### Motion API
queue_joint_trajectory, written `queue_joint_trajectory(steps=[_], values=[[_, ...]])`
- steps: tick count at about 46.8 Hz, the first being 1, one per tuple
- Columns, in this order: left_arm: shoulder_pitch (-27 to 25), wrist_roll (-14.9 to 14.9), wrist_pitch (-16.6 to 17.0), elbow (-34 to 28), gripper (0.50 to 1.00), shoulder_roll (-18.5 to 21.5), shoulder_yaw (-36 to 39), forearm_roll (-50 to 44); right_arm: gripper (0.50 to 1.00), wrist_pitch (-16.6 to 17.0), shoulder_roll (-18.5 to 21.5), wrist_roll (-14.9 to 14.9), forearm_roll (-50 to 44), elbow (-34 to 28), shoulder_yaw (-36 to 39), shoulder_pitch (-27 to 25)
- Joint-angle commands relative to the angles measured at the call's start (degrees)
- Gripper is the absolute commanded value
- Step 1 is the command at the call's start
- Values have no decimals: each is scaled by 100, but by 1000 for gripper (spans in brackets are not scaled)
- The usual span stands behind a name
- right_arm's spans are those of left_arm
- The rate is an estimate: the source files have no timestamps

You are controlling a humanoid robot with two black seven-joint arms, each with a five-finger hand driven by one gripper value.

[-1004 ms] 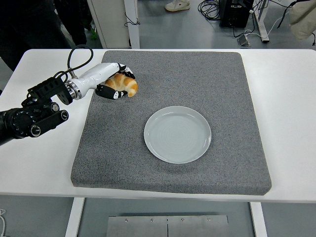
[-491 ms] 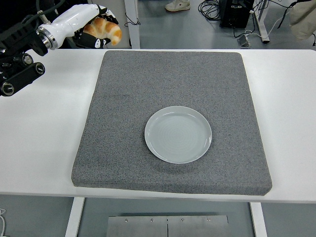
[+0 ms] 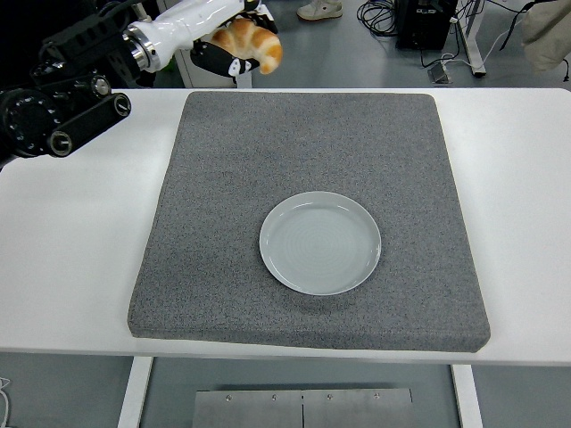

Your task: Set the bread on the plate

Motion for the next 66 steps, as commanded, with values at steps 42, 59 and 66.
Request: queue_joint_trajectory(steps=[42, 59, 66], values=[[1426, -401, 458, -1968, 500, 59, 9, 1080, 1000, 1, 0, 0, 0, -1, 1, 0], [1954, -401, 467, -1862, 500, -29, 9, 1089, 1000, 1, 0, 0, 0, -1, -8, 0], [2033, -401, 476, -1774, 500, -82, 9, 1089, 1000, 1, 0, 0, 0, -1, -8, 9]])
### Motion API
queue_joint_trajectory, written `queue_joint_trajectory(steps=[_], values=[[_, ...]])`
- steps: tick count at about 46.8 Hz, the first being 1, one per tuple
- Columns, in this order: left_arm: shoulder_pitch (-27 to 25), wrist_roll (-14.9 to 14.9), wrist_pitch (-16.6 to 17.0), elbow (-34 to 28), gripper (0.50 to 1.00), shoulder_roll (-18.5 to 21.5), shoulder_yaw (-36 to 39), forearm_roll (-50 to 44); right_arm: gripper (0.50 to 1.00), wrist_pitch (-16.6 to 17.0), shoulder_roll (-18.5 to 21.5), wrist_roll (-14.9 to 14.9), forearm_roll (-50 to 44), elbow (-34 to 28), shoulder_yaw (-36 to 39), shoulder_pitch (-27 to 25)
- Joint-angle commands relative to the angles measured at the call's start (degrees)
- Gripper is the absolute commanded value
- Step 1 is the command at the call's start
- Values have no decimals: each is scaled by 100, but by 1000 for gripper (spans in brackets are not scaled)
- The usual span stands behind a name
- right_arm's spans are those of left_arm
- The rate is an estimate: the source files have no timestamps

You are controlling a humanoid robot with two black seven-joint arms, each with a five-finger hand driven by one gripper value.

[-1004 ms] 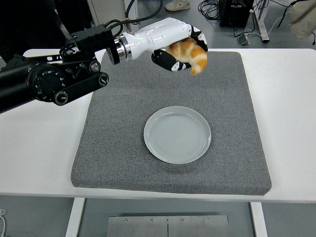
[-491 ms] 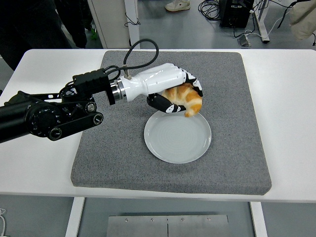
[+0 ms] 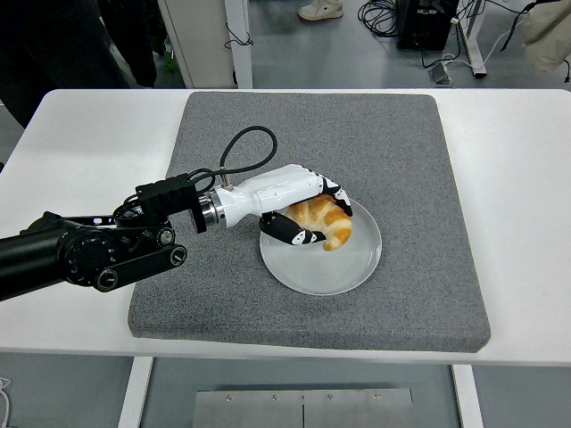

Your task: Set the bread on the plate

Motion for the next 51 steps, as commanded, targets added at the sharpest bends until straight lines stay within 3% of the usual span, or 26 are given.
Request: queue_joint_trajectory(steps=[1, 22, 51], values=[[27, -7, 8, 38, 500, -26, 0, 0, 1000, 0, 0, 0, 0, 0, 2, -2], [309, -156, 104, 495, 500, -201, 0, 149, 1000, 0, 0, 0, 0, 0, -6, -2], [361, -156, 113, 618, 500, -421, -27, 35, 1000, 0, 0, 0, 0, 0, 2, -2]])
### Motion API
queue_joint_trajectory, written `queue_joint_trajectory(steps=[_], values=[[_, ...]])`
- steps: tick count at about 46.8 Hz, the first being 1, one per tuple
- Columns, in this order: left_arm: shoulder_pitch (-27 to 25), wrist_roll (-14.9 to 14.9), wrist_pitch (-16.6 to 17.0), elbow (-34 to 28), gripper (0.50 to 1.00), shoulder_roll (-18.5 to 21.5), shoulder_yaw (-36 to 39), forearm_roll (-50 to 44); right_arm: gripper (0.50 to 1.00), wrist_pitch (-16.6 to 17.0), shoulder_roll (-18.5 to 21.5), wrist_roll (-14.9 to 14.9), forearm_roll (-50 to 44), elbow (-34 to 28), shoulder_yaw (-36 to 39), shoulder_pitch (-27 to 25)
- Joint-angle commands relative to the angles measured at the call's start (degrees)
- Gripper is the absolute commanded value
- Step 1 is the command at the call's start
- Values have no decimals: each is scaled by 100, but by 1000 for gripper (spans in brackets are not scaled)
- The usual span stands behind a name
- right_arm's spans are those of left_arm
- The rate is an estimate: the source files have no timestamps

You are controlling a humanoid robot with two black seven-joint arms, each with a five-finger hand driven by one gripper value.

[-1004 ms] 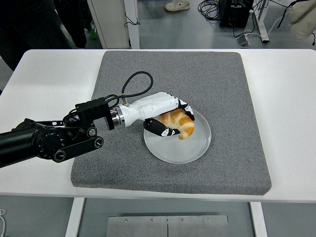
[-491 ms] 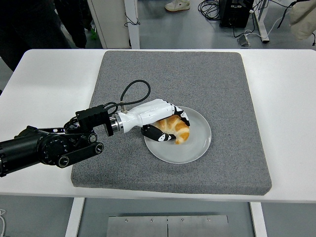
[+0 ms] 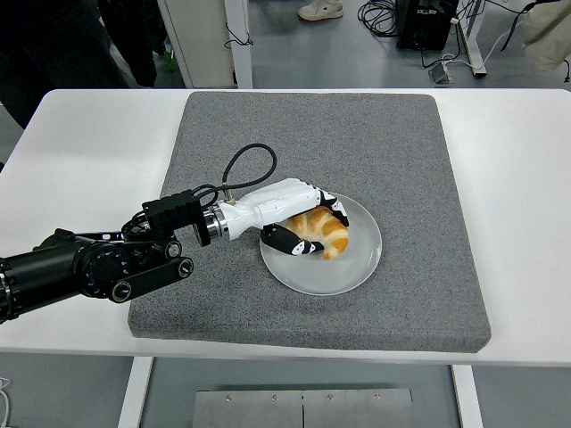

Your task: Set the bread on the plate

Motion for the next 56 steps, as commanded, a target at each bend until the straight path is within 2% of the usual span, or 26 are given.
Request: queue_joint_trajectory(steps=[1, 6, 13, 19, 30, 43, 56], values=[[18, 1, -1, 12, 500, -47, 0, -7, 1000, 0, 0, 0, 0, 0, 3, 0], [88, 1, -1, 12, 510, -47, 0, -25, 1000, -9, 0, 0, 0, 0, 3, 0], [106, 1, -1, 12, 694, -47, 0, -139, 1000, 0, 0, 0, 0, 0, 3, 0], [106, 1, -1, 12, 776, -47, 0, -227, 1000, 0, 0, 0, 0, 0, 3, 0], [115, 10, -10, 12, 849, -47, 9, -315, 1000, 0, 0, 0, 0, 0, 3, 0], [150, 18, -18, 3, 910, -47, 0, -490, 1000, 0, 0, 0, 0, 0, 3, 0], [132, 18, -71, -50, 940, -47, -27, -1088, 1000, 0, 0, 0, 0, 0, 3, 0]])
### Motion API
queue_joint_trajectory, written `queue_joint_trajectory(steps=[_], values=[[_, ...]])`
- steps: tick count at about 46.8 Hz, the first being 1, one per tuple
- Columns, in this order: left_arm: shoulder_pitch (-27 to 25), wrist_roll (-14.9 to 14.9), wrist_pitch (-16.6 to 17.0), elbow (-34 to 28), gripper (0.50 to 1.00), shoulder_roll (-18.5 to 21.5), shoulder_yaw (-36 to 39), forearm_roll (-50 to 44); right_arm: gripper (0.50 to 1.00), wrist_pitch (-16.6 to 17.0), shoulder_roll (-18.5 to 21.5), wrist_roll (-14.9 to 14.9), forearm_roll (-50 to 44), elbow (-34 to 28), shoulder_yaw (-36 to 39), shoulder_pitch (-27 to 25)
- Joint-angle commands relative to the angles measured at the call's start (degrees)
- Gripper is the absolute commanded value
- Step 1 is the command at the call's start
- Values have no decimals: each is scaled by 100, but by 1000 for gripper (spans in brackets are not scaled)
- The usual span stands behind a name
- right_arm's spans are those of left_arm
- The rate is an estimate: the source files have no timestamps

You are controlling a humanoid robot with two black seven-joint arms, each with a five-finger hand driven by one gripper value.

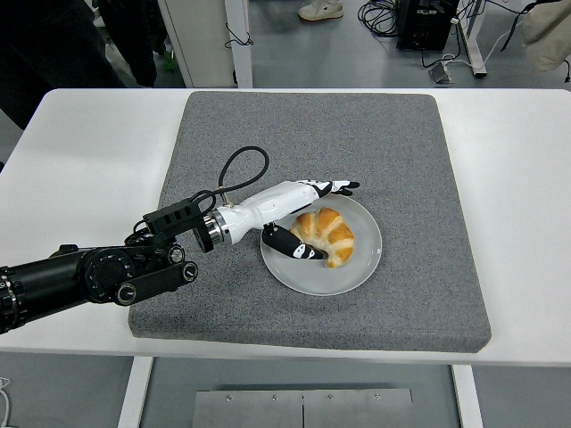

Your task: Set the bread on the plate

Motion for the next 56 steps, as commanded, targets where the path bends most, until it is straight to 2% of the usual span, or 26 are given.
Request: queue_joint_trajectory(steps=[1, 11, 16, 20, 27, 31, 46, 56], values=[[-4, 0, -27, -27, 942, 0, -18, -137, 1000, 0, 0, 0, 0, -2, 0, 0], [-74, -9, -115, -124, 949, 61, -79, -839, 1000, 0, 0, 0, 0, -2, 0, 0], [-127, -9, -299, -186, 949, 105, -281, -1279, 1000, 0, 0, 0, 0, -2, 0, 0], [-162, 17, -580, -177, 951, 193, -623, -1648, 1000, 0, 0, 0, 0, -2, 0, 0], [-136, 79, -1371, -151, 952, 413, -1256, -2395, 1000, 0, 0, 0, 0, 7, -9, 0], [-74, 87, -1600, -133, 954, 439, -1520, -2799, 1000, 0, 0, 0, 0, 7, -8, 0], [22, 35, -1618, -63, 965, 580, -1758, -3906, 1000, 0, 0, 0, 0, 7, 0, 0], [102, 79, -1741, 297, 966, 562, -2162, -4979, 1000, 0, 0, 0, 0, 7, 0, 0]])
